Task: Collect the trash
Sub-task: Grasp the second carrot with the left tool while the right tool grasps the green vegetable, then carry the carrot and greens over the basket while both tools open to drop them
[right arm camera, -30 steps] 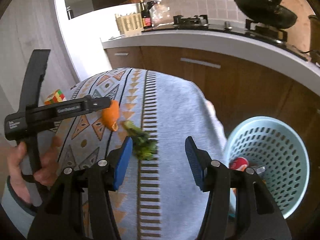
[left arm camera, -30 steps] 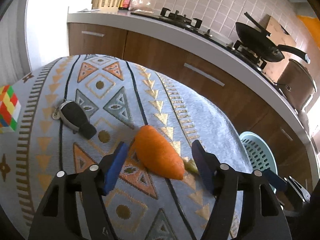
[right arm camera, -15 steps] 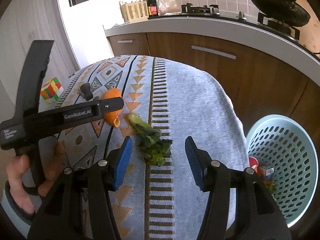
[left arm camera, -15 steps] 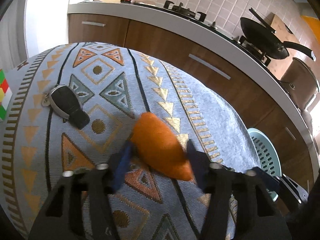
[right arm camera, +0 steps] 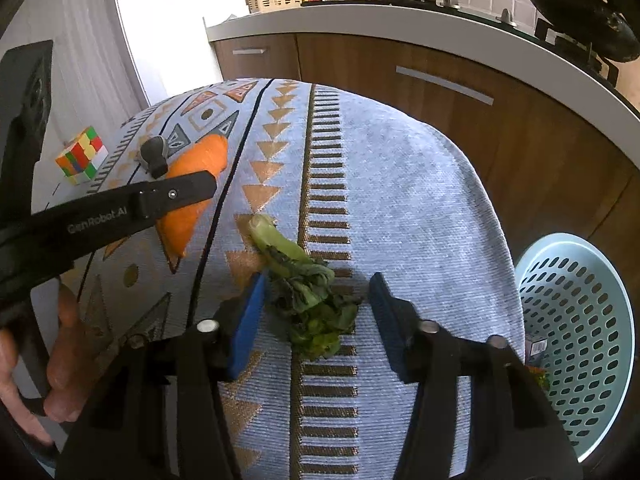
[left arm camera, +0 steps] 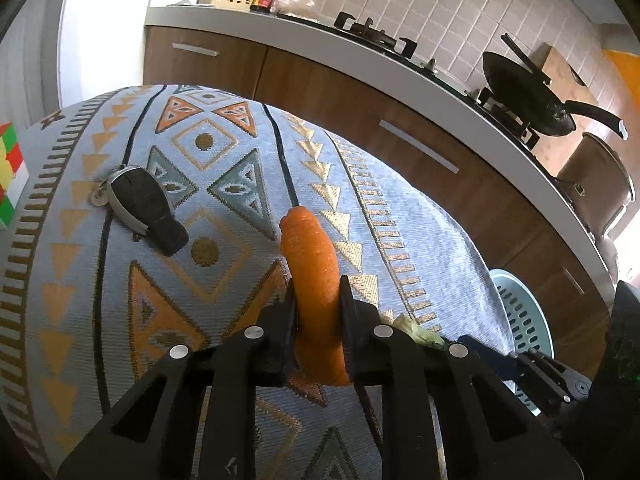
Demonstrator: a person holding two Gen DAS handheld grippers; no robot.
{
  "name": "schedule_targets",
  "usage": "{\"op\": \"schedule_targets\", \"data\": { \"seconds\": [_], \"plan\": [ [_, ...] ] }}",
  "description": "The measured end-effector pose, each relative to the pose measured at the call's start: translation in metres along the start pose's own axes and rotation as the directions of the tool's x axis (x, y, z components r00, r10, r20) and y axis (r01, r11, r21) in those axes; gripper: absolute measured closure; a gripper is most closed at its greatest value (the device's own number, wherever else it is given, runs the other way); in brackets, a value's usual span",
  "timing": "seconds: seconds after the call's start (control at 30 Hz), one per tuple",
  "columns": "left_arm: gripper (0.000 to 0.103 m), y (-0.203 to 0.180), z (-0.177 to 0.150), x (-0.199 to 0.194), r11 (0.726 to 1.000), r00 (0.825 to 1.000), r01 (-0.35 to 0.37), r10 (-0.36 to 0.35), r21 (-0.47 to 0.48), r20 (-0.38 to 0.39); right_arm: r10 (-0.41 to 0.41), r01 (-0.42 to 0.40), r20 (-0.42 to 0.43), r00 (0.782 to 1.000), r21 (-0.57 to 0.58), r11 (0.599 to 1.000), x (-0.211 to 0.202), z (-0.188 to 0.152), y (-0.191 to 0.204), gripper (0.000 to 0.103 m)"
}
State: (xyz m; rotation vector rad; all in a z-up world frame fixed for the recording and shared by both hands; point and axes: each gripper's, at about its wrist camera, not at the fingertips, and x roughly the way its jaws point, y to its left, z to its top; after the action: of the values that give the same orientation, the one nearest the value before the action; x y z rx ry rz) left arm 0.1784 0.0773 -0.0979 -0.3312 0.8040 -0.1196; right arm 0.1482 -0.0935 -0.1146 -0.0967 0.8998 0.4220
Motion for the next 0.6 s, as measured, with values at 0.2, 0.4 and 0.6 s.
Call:
{"op": "schedule_targets", "data": {
  "seconds": [0.2,0.4,0.6],
  "plan": [
    [0.086,-0.002,-0.001,-0.002,1.0,1.0,-0.002,0.001,0.008,0.013,0.0,-0.001,0.022,1.0,0.028,1.0,-0.007,-0.003,-0.001,0.084],
    [0.086,-0.007,-0.001,-0.006,0.999,0.999,-0.015,0.013,0.038,0.035,-0.012,0.008,0.061,0.998,0.061,0.998,-0.028,-0.005,-0.012,0.085],
    [0.086,-0.016,-0.002,-0.009,0.997,0.999,-0.005,0.001,0.077,0.049,-0.055,0.044,0.099,0.994,0.104,0.994,-0.055,-0.01,-0.029,0.085]
  ]
}}
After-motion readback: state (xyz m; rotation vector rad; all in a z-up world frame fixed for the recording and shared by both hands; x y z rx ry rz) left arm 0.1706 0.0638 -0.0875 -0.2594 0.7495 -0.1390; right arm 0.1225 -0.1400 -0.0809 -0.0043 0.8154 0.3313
